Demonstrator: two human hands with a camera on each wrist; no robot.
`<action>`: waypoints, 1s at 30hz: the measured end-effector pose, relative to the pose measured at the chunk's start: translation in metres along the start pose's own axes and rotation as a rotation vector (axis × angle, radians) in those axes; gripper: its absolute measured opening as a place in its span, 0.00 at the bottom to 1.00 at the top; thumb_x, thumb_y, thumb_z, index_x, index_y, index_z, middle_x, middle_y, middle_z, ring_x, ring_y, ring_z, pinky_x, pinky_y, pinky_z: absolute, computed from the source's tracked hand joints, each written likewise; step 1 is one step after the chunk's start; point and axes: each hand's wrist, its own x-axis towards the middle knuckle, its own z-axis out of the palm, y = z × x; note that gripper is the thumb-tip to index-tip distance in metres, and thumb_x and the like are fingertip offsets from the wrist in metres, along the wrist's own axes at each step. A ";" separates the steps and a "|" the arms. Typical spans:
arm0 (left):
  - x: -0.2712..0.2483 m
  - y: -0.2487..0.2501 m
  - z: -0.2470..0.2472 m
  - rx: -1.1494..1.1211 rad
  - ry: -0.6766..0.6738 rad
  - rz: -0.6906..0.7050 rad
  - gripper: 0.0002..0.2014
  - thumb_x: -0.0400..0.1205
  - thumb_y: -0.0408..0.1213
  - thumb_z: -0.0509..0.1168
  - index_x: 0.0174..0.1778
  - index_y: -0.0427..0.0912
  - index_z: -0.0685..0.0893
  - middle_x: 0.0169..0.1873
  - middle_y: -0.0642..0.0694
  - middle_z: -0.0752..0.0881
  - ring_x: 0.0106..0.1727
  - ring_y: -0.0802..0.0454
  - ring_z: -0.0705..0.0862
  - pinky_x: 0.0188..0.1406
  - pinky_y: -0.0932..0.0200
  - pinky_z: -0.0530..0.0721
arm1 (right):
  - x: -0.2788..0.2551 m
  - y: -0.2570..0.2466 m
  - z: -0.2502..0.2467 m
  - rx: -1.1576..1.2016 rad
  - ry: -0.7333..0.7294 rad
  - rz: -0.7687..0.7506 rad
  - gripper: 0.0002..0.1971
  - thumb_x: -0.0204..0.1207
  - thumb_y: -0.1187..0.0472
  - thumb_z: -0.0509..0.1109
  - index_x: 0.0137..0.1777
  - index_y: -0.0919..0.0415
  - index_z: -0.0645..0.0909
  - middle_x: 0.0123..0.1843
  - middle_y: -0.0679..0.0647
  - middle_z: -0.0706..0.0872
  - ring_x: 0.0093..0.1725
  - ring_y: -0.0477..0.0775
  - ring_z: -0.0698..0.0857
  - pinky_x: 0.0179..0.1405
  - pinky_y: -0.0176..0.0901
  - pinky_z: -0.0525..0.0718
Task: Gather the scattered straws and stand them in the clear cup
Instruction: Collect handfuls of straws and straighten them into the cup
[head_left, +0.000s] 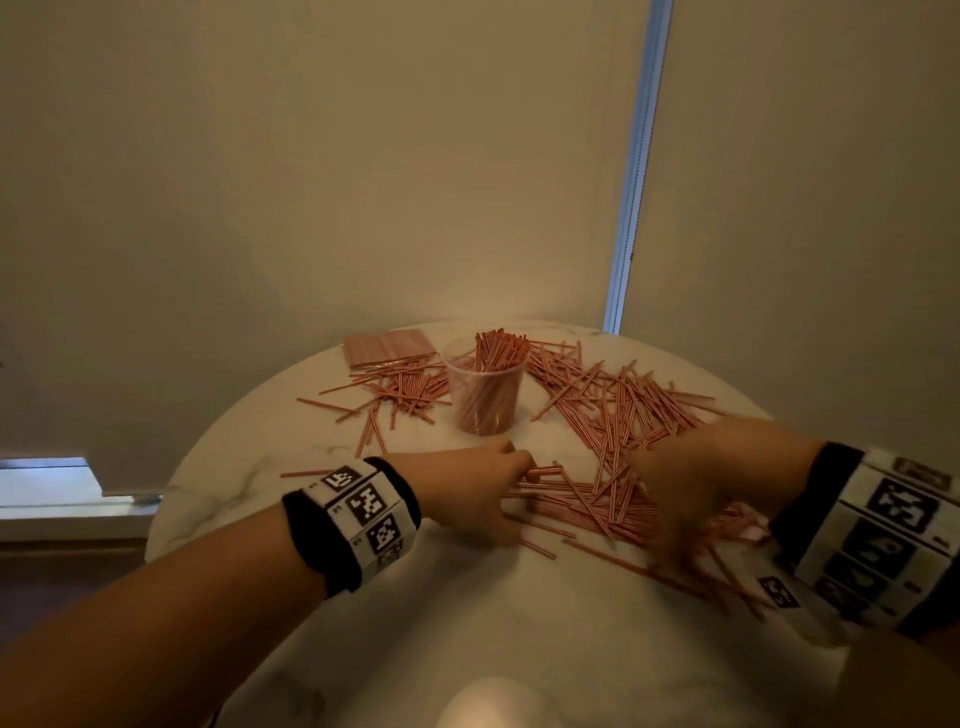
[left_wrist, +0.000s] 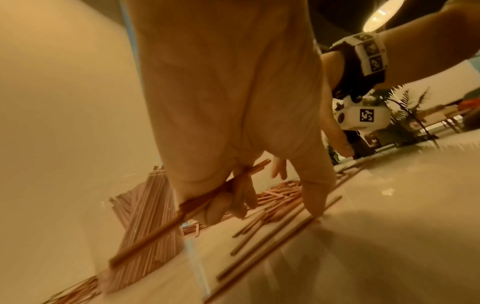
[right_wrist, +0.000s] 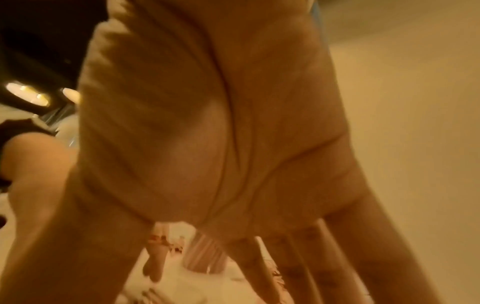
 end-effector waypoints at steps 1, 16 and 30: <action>0.003 0.002 0.002 0.019 -0.013 0.006 0.36 0.79 0.52 0.75 0.79 0.46 0.69 0.69 0.47 0.70 0.60 0.48 0.78 0.58 0.57 0.80 | -0.001 0.006 0.008 -0.025 -0.025 0.030 0.43 0.62 0.37 0.82 0.76 0.55 0.76 0.66 0.52 0.85 0.63 0.56 0.84 0.65 0.52 0.84; 0.047 0.009 -0.003 0.123 0.036 0.031 0.22 0.81 0.44 0.73 0.68 0.40 0.77 0.55 0.42 0.81 0.47 0.47 0.79 0.43 0.56 0.77 | 0.041 -0.004 0.019 0.133 0.262 -0.169 0.13 0.78 0.52 0.73 0.55 0.60 0.82 0.44 0.52 0.84 0.41 0.50 0.82 0.35 0.35 0.80; -0.022 -0.097 -0.010 0.053 0.083 -0.234 0.10 0.82 0.46 0.73 0.53 0.48 0.81 0.44 0.52 0.84 0.40 0.57 0.79 0.35 0.64 0.73 | 0.079 -0.052 -0.017 -0.052 0.553 -0.197 0.08 0.82 0.57 0.64 0.53 0.56 0.84 0.41 0.51 0.83 0.40 0.54 0.83 0.42 0.48 0.86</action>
